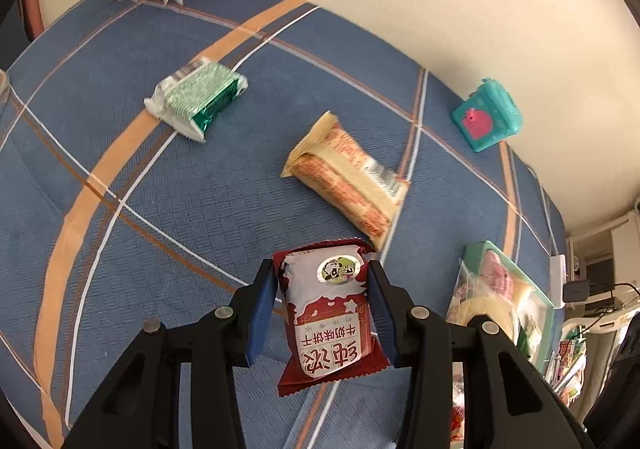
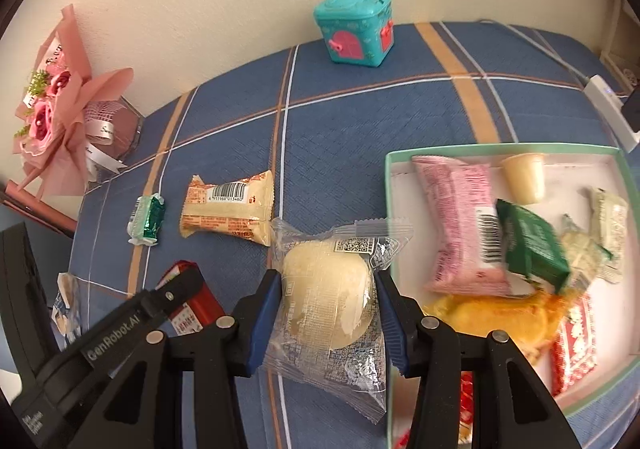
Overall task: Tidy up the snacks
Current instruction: 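Carry the bun with the right tool while the left tool carries the red packet over the tray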
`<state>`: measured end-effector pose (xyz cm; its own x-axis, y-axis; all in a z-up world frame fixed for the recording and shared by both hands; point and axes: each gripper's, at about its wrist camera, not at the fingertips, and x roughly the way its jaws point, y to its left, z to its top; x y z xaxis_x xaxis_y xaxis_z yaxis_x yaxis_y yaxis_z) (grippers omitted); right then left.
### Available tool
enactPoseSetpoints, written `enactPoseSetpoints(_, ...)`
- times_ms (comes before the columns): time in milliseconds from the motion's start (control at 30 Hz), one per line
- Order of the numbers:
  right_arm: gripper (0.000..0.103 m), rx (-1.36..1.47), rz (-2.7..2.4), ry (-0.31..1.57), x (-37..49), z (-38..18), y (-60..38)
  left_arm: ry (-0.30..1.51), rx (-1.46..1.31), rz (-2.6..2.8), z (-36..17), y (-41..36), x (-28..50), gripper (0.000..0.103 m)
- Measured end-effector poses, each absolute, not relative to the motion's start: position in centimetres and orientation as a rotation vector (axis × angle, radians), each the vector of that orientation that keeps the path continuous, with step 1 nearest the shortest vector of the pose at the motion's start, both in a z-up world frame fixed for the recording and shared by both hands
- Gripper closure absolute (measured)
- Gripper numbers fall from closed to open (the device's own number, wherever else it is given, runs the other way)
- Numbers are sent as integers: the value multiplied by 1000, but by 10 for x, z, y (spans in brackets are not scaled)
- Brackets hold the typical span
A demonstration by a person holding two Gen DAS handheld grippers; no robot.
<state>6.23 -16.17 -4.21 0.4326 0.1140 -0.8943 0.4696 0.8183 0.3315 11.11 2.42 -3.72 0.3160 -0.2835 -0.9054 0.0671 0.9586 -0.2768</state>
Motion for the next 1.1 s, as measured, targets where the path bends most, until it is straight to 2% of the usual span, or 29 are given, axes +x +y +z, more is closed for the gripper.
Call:
enactPoseSetpoints(700, 53, 662, -330, 1018, 2, -2, -220, 1129, -128, -390, 14, -40, 85, 57)
enactPoseSetpoints(1100, 53, 771, -580, 994, -49, -17, -316, 1136, 98, -536, 0, -131, 49, 57)
